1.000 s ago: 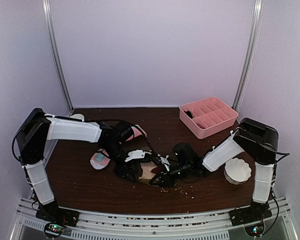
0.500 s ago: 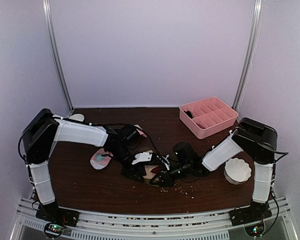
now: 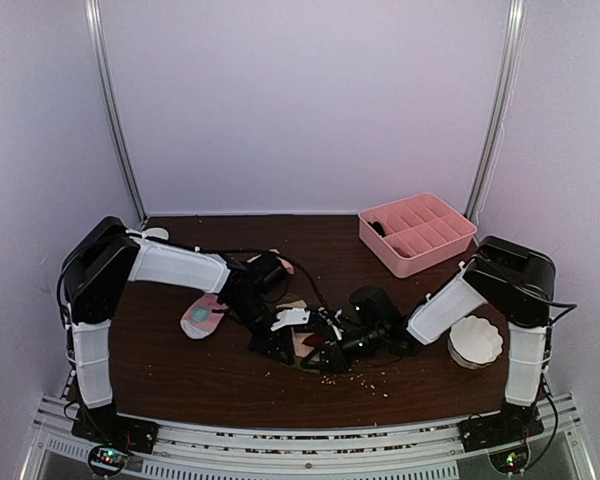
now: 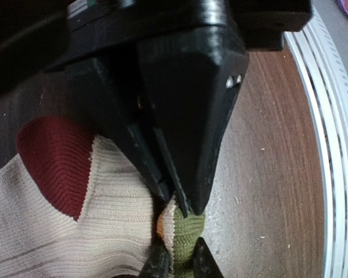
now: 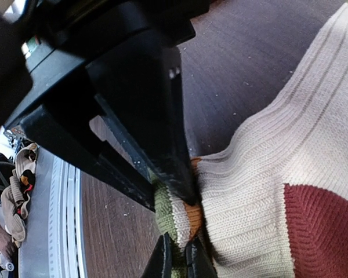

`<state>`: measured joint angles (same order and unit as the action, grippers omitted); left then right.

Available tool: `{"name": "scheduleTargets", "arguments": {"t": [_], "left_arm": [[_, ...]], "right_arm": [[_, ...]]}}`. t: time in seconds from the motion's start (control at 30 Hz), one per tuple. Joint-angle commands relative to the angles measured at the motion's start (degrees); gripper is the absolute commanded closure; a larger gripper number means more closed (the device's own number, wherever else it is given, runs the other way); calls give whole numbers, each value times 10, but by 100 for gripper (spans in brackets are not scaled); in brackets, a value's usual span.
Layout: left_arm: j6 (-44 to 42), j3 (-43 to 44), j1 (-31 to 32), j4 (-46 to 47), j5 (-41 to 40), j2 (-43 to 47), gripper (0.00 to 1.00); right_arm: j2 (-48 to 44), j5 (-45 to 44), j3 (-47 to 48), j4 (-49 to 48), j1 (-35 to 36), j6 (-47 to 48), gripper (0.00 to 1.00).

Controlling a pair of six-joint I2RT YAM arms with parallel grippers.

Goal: Roll the socks
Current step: Roll the sock at the center of the board.

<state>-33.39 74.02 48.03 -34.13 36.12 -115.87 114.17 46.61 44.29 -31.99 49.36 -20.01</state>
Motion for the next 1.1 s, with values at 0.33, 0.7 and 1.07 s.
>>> {"name": "scheduleTargets", "arguments": {"t": [0.33,0.7,1.07], "left_arm": [[52,60,-40,-97,-20,-79,100],[45,96,-45,-177,10,-111,100],[-8,103,-37,-213,17,-77,100]], "right_arm": [[-39,-137,-158,-108,6,-44,69],[-140,-265,-240,-150,27,-14,0],[-221,-436,-316,-302,19,-81,1]]}}
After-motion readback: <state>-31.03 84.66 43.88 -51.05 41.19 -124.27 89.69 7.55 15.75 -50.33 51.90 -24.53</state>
